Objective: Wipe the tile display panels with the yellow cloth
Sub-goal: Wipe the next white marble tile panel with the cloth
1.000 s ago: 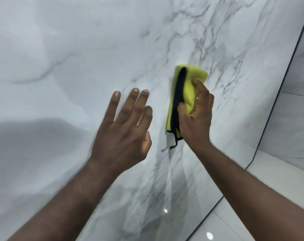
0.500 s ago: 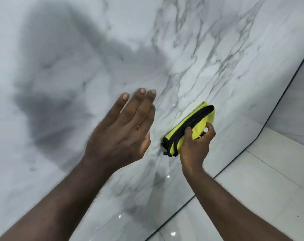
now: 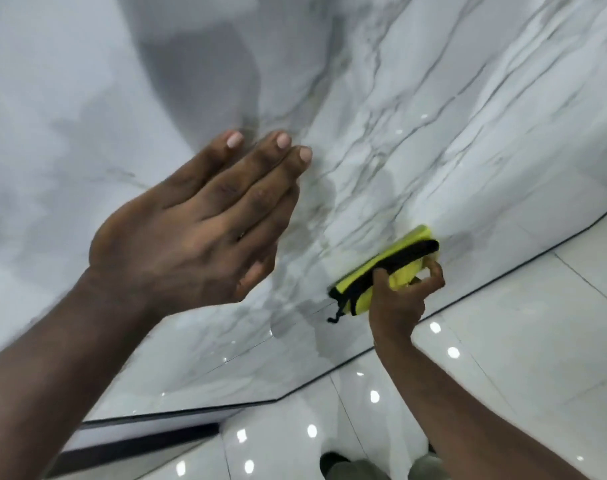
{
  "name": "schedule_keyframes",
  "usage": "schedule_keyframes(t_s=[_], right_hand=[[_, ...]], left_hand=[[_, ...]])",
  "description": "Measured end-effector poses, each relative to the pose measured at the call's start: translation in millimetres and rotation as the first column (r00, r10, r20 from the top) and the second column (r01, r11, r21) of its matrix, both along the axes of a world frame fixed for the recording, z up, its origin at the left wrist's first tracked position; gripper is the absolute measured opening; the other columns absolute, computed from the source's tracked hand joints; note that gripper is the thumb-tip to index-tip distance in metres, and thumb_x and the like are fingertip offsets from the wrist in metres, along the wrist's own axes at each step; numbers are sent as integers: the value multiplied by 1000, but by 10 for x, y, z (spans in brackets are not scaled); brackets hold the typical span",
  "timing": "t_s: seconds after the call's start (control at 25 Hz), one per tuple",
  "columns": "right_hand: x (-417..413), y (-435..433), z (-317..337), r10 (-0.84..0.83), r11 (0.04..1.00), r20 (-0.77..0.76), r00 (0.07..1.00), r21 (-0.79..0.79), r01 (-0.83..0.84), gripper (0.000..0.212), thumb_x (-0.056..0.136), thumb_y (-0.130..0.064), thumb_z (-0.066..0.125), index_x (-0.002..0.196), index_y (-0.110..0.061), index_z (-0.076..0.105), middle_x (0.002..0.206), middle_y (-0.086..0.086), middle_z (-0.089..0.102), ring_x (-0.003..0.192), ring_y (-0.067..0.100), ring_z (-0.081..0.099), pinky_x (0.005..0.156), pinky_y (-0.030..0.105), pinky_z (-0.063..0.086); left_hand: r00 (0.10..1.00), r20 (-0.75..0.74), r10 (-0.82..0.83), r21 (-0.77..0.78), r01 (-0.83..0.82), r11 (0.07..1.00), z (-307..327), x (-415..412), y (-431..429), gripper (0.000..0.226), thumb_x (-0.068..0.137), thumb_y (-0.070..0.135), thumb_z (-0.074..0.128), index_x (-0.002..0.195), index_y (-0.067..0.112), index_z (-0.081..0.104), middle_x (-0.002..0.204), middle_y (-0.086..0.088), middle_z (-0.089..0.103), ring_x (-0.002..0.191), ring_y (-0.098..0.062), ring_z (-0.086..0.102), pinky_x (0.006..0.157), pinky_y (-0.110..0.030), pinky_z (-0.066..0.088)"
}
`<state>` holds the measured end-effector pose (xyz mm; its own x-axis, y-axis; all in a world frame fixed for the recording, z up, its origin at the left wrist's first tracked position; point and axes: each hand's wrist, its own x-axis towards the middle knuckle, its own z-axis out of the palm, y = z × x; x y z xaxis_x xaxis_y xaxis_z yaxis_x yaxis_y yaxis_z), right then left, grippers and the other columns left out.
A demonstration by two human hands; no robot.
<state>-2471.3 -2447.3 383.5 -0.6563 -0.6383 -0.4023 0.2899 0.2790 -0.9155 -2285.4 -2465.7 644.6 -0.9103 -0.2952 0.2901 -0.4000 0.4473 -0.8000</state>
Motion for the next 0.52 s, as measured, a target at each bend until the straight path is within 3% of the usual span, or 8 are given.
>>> schedule_keyframes(t_s=[0.08,0.2,0.32,0.44,0.52], right_hand=[[-36,-20,-86,-7,994,109,994,111,-5,64,93,-19,71,144,-25,33,112,10,65,88,30,64,76,35,48],[-83,-13,-202,109,990,9,994,85,-109,64,90,-14,71,141,-22,33,95,1,61,79,18,64,68,32,47],[-160,-17,-210,95,979,123,988,168,-115,61,93,-17,71,141,-21,33,92,-1,54,77,12,56,76,36,43],[-181,-45,-277,154,979,24,988,134,-156,62,89,-15,73,136,-22,33,90,0,58,77,16,61,68,32,45],[-222,-70,-239,127,974,118,985,173,-146,61,91,-18,73,136,-22,33,93,2,56,82,22,59,75,35,46]], left_hand=[[1000,-5,-6,6,6,1000,-17,5,4,52,98,23,67,141,-6,65,161,-23,51,151,-39,48,125,-53,39],[1000,-9,-22,27,23,999,-16,19,-6,47,97,19,69,136,-7,69,158,-24,54,150,-39,51,124,-54,42],[998,-21,-56,61,58,996,-9,24,9,42,96,15,72,131,-9,71,155,-25,57,147,-40,53,121,-53,46],[999,-6,-51,59,52,997,0,14,-15,42,94,14,72,130,-8,72,154,-25,58,147,-40,53,121,-53,46],[999,-14,-52,48,52,997,-10,11,2,41,93,13,73,128,-8,72,153,-25,59,147,-40,54,120,-53,47]])
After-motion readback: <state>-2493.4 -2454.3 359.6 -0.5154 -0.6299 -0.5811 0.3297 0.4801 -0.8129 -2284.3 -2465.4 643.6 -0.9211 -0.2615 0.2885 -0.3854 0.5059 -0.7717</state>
